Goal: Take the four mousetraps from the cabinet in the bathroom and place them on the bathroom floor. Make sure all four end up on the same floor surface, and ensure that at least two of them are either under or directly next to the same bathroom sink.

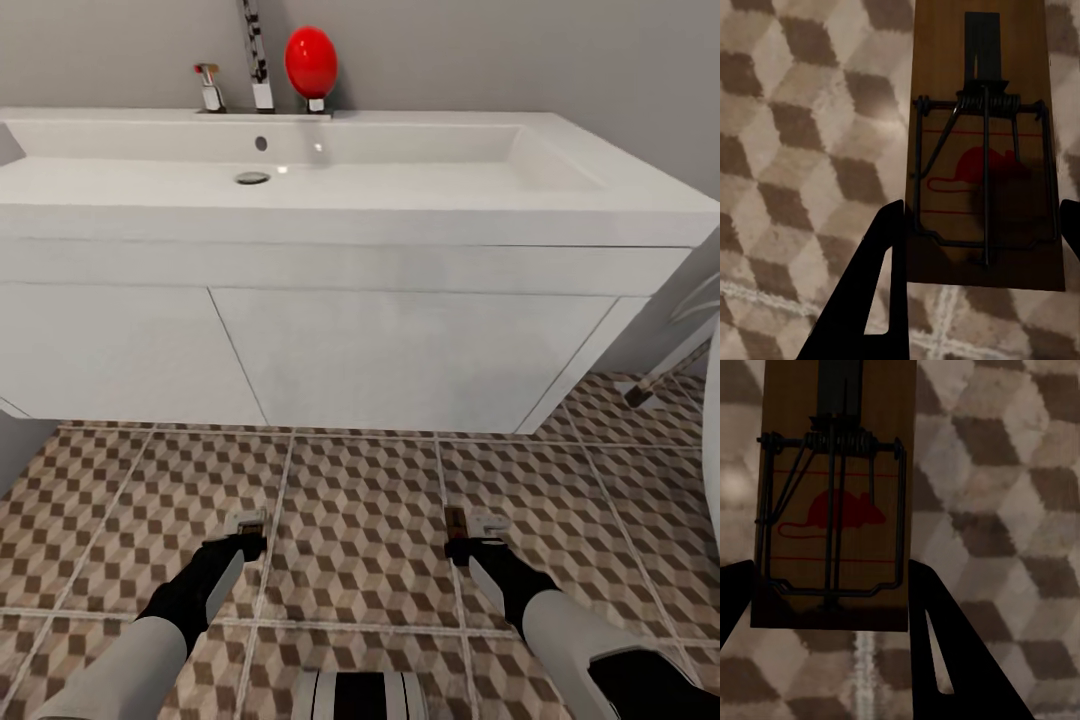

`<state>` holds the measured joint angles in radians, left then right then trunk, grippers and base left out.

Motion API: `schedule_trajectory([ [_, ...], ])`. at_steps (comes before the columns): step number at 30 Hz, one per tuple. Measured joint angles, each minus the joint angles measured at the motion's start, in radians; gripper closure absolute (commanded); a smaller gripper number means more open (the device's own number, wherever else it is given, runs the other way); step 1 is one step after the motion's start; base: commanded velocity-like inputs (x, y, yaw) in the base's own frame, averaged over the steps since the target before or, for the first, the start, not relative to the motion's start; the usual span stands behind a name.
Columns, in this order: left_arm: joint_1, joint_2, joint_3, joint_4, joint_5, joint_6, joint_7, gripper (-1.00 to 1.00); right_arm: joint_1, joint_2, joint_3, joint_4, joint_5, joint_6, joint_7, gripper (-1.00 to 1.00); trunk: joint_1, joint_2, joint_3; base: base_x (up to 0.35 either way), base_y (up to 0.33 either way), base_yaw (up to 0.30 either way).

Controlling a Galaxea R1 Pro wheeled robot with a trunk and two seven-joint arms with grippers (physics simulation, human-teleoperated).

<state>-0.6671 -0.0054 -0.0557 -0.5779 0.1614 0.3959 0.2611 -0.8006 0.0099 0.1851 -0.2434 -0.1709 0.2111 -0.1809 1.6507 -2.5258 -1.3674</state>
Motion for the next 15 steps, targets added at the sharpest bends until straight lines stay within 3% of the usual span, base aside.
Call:
schedule_trajectory([
  [15,0.0,0.0,0.0,0.0,0.0,0.0,-0.002,1.0,0.0,-0.003,-0.001,0.0,-0.001,-0.001,-0.003,1.0,0.007,-0.004,-0.058,0.0,0.0,0.0],
])
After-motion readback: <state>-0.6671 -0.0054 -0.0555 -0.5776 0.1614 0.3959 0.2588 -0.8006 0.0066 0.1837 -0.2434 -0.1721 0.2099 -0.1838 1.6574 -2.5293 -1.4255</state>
